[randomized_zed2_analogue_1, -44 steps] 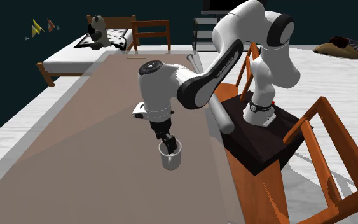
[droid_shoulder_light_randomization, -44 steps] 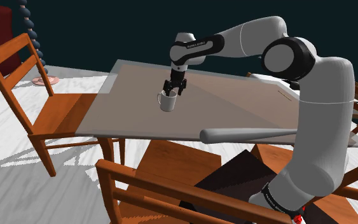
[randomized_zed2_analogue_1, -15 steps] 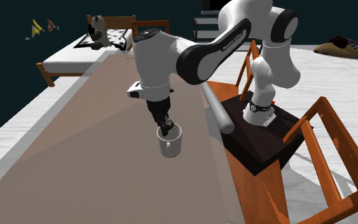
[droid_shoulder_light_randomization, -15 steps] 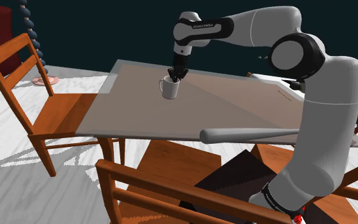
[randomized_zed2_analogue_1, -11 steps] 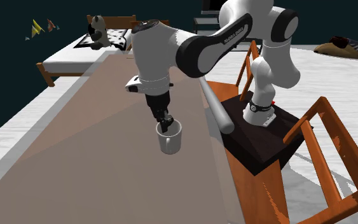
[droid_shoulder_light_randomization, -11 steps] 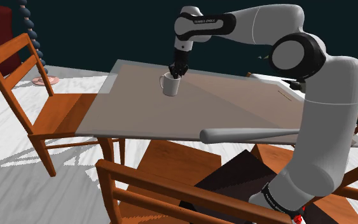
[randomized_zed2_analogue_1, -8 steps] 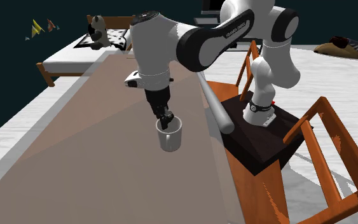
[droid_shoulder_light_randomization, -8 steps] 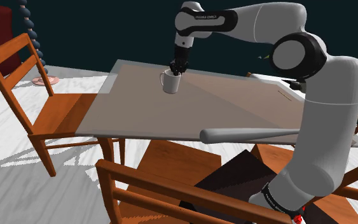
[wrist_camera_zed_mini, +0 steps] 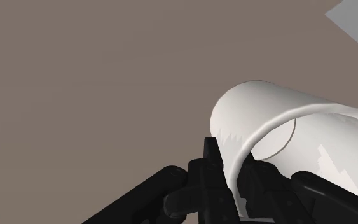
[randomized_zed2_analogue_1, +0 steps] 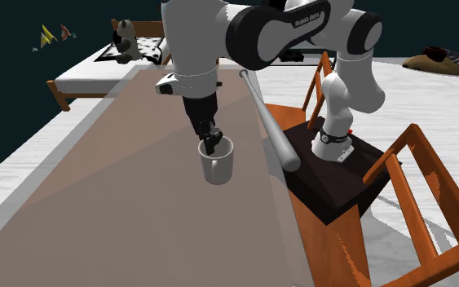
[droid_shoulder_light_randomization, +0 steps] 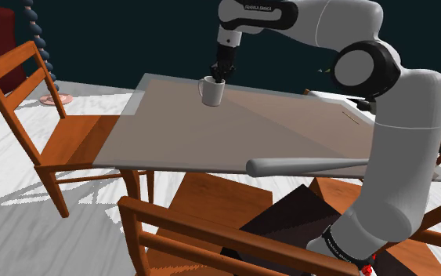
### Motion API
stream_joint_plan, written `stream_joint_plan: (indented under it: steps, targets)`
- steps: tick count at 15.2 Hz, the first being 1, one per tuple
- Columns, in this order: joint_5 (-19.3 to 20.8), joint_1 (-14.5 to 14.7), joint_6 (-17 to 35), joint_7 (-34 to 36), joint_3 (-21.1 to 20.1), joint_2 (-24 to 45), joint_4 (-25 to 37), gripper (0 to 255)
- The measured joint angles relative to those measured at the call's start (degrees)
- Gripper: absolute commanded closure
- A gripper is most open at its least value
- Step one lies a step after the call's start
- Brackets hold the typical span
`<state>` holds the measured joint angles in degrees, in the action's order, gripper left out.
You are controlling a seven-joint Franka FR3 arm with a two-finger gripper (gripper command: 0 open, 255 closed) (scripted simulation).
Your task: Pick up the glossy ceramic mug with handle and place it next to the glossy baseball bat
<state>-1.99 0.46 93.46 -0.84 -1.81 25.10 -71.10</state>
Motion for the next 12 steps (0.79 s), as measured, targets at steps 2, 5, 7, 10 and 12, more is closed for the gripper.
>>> stream_joint_plan:
  steps: [2, 5, 7, 10, 12]
  targets:
    - [0.0, -0.3, -0.4, -0.3, 0.1, -0.8, -0.4, 255]
    - [-0.3, -1.9, 1.3, -2.6, 0.8, -5.6, -7.0, 255]
    - [-0.4, -3.4, 2.6, -4.8, 1.5, -8.7, -11.6, 255]
    - [-0.5, -5.1, 4.2, -7.7, 2.5, -14.0, -18.6, 255]
    - [-0.5, -6.5, 5.6, -10.0, 3.5, -17.4, -23.4, 255]
